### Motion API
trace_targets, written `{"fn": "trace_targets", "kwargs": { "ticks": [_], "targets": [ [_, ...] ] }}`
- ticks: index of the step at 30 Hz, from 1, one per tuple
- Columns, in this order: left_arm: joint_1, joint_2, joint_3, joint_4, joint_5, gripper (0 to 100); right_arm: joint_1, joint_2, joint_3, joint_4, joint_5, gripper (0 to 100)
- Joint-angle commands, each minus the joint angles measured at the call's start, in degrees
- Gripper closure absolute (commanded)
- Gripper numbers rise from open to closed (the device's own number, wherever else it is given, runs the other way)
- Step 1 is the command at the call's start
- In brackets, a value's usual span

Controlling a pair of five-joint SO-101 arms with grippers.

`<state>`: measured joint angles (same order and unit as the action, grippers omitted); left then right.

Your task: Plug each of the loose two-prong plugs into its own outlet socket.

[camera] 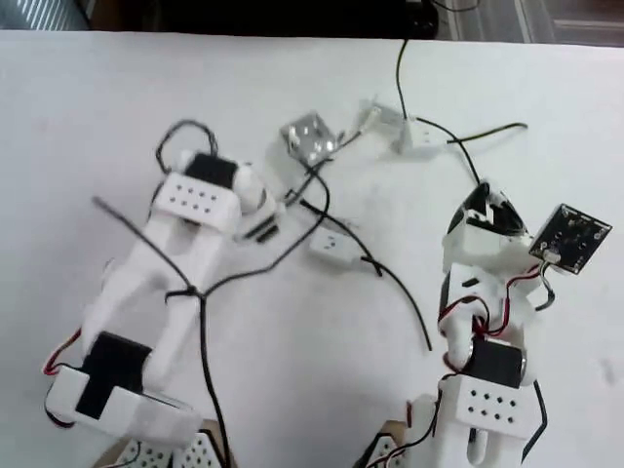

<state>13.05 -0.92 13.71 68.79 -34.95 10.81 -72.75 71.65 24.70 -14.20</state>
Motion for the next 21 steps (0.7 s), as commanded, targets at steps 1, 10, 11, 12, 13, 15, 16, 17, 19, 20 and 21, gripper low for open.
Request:
{"fn": "trace_targets", "kwargs": {
  "ticks": [1,10,11,12,13,15,16,17,19,20,21],
  "targets": [
    [-0.66,-3.38,15.74,-17.23,-2.02,98,-1.71,-0.66,-0.44,0.31,1.58,98.1],
    [-1.19,-1.19,18.99,-21.45,-0.88,79,-8.75,-0.66,-0.7,4.0,7.38,98.1],
    [-1.89,-2.59,19.08,-21.1,1.58,74,-9.36,-0.66,-0.79,4.62,8.09,98.1],
    [-2.68,-4.35,19.16,-21.1,5.01,71,-9.89,-0.66,-0.79,4.97,8.88,98.1],
    [-3.3,-6.2,19.25,-20.75,7.82,70,-10.33,-0.66,-0.79,5.05,9.67,98.1],
    [-3.91,-10.24,19.34,-18.64,8.88,70,-10.68,-0.57,-0.79,5.05,11.78,98.1],
    [-3.82,-12.35,19.43,-16.97,8.79,70,-10.86,-0.57,-0.79,5.05,12.75,98.1],
    [-3.82,-14.37,19.43,-15.38,9.14,70,-11.21,-0.57,-0.79,5.14,13.45,98.1],
    [-3.91,-18.15,19.43,-12.75,9.32,70,-12.53,-0.57,-1.41,7.08,14.42,98.1],
    [-4.35,-20.18,19.43,-11.52,9.32,70,-13.67,-0.57,-2.37,8.84,14.68,98.1],
    [-5.41,-22.02,19.43,-10.29,9.32,70,-14.9,-0.4,-3.43,10.95,14.95,98.1]
  ]
}}
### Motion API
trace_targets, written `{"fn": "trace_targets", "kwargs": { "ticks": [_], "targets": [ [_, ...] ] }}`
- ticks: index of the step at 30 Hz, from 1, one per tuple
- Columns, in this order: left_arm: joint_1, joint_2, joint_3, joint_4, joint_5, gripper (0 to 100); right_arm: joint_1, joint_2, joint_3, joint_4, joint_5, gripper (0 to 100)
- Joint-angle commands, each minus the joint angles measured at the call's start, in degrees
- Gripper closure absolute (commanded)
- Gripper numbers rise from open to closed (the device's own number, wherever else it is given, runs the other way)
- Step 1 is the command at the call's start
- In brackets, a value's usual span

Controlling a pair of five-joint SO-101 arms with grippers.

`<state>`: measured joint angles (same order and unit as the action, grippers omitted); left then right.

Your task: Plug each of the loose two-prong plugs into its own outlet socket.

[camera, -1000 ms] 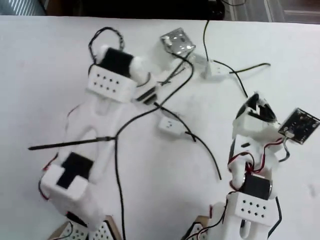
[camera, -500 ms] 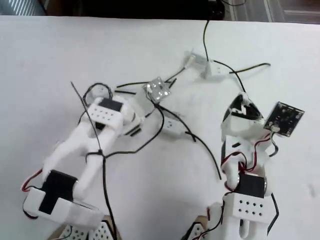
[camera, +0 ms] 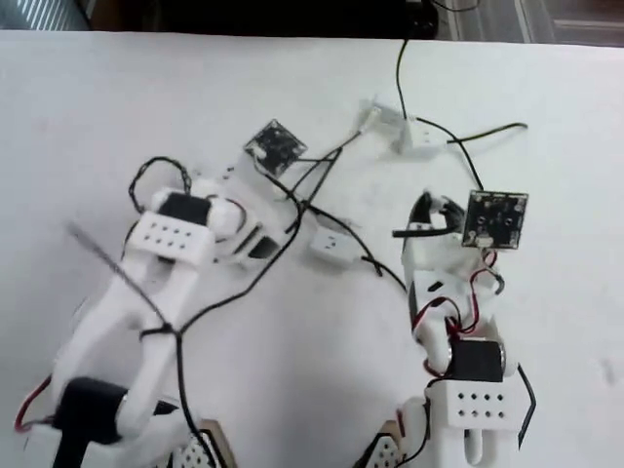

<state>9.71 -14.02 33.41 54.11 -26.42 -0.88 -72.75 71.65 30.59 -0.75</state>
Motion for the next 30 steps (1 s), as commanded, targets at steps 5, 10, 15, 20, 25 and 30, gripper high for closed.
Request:
{"fn": "trace_targets", "kwargs": {
  "ticks": [5,10,15,20,25,30],
  "targets": [
    [-10.51,-19.12,1.58,8.0,3.78,70,-11.91,6.46,-11.6,13.14,2.2,98.1],
    [-22.73,-29.58,10.02,7.91,8.88,70,-22.99,19.21,-18.02,15.69,6.15,98.1],
    [-31.25,-36.88,19.78,5.98,12.04,70,-31.08,29.32,-23.65,15.69,6.42,98.1],
    [-34.68,-41.01,29.8,-1.85,12.22,70,-38.29,39.96,-29.36,15.69,6.51,98.1],
    [-34.68,-42.07,35.69,-6.07,12.22,70,-41.98,51.21,-35.78,14.37,6.33,98.1],
    [-34.68,-42.15,37.19,-7.03,12.22,70,-41.89,60.79,-40.7,9.89,6.42,98.1]
  ]
}}
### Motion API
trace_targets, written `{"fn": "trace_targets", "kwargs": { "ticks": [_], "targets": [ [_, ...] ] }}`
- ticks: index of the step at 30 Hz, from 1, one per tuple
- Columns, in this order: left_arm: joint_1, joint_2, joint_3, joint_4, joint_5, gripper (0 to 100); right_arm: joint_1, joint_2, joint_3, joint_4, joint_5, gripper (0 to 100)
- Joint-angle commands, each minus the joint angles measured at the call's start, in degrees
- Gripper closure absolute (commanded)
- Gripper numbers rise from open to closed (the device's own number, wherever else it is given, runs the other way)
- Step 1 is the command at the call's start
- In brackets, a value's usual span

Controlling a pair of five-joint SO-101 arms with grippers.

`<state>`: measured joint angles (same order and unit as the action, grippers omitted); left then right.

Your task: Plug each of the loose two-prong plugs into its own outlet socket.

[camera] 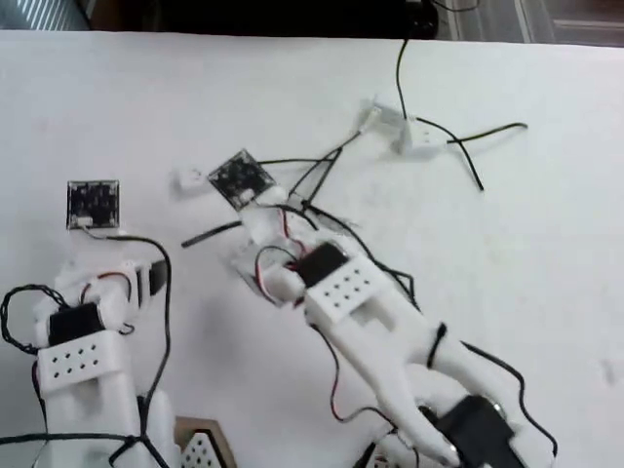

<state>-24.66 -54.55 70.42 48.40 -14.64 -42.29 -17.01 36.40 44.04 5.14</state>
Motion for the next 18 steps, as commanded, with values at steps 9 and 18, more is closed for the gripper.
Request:
{"fn": "trace_targets", "kwargs": {
  "ticks": [9,18],
  "targets": [
    [-0.31,-1.63,0.18,-1.32,0.44,70,-0.31,14.99,-11.16,-4.62,0.26,98.1],
    [-0.31,-1.63,0.18,-1.23,0.44,70,0.48,18.95,-14.24,-4.62,0.18,98.1]
  ]
}}
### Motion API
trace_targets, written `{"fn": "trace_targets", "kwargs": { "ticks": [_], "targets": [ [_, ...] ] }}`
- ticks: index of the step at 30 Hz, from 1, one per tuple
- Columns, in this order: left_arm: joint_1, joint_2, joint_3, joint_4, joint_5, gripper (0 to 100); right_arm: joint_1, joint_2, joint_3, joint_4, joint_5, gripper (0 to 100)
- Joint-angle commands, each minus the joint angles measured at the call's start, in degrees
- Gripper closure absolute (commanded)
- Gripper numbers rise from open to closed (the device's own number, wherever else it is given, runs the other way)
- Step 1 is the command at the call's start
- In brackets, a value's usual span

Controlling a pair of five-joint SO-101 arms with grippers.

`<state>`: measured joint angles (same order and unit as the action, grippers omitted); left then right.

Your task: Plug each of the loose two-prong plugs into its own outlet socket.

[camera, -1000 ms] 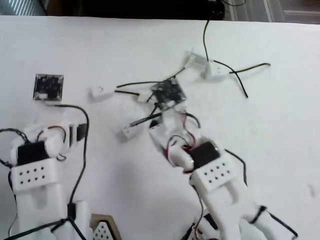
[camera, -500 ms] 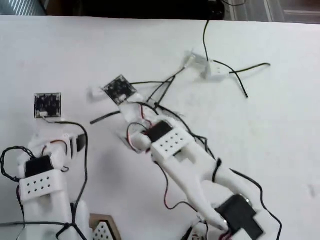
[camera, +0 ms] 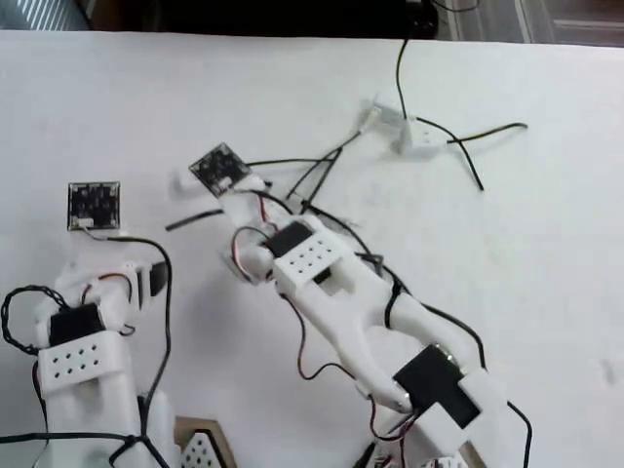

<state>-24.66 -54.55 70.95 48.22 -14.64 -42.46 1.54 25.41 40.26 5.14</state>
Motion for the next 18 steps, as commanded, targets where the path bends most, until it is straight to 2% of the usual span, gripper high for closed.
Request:
{"fn": "trace_targets", "kwargs": {
  "ticks": [1,18],
  "targets": [
    [-0.31,-1.63,-0.35,-1.05,0.44,70,0.92,0.75,-3.6,-0.84,0.18,98.1],
    [-0.31,-1.63,-0.26,-1.05,0.44,70,2.15,6.02,-3.6,1.36,0.53,98.1]
  ]
}}
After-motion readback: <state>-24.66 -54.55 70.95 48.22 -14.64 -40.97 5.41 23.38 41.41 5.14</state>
